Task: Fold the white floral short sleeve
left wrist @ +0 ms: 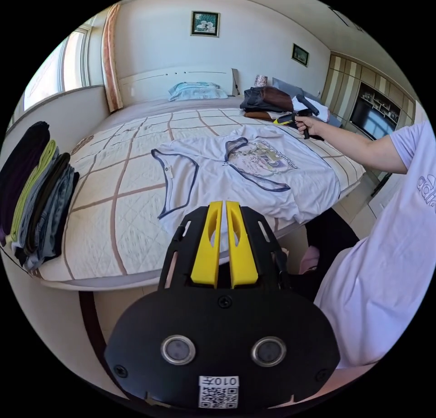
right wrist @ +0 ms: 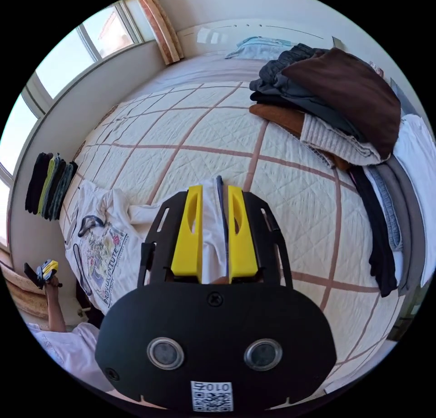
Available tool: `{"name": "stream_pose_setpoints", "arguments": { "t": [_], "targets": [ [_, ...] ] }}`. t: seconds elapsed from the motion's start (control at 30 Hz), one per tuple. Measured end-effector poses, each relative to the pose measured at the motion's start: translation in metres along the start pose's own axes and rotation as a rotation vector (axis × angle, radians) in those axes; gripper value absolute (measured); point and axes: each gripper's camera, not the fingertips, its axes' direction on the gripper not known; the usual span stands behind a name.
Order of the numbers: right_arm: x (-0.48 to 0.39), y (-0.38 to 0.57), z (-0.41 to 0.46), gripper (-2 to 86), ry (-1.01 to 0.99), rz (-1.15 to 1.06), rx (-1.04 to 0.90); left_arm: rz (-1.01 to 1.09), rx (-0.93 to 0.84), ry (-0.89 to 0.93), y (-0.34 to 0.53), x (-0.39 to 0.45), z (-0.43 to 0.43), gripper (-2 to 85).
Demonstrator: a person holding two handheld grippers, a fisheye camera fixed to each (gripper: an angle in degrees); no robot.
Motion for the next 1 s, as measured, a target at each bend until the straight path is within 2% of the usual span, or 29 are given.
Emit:
{"name": "stream_pose_setpoints", "arguments": {
  "t": [0.17,0.23,0.37,0.53,0.67,0.77,0.87,1.0],
  "targets": [
    [-0.003,-0.02,0.048,10.6,0.053,-0.01,-0.138,-0.025,-0.008,-0.052,0.009,-0.009,-0.023,0.0],
    [-0.014,-0.018,0.054,7.4,0.19,-0.051,-0.129,-0.033,0.006,-0.055,0.012,-0.011,-0.03,0.0],
    [-0.023,-0.019,0.05,3.0,0.138,-0.176,-0.179,-0.049,-0.005,-0.053,0.02,-0.013,-0.031,-0.1],
    [0.022,-0.026,0.033,2.0,0.27,-0.002,-0.088,-0.062,-0.036,-0.03,0.028,-0.009,-0.025,-0.1],
    [0.037,-0.025,0.038,2.4,0.295,0.099,-0.037,-0.036,-0.093,-0.037,0.032,0.002,-0.02,-0.2],
    [0.031,-0.02,0.057,3.5,0.225,0.064,0.003,-0.027,-0.116,-0.034,0.034,0.006,-0.02,-0.1],
    [0.024,-0.019,0.056,6.3,0.269,0.067,0.016,-0.033,-0.114,-0.016,0.034,0.007,-0.019,-0.1],
    [0.028,-0.008,0.013,8.1,0.26,0.157,0.185,-0.017,-0.118,-0.006,0.033,0.012,-0.013,0.0]
  ]
}}
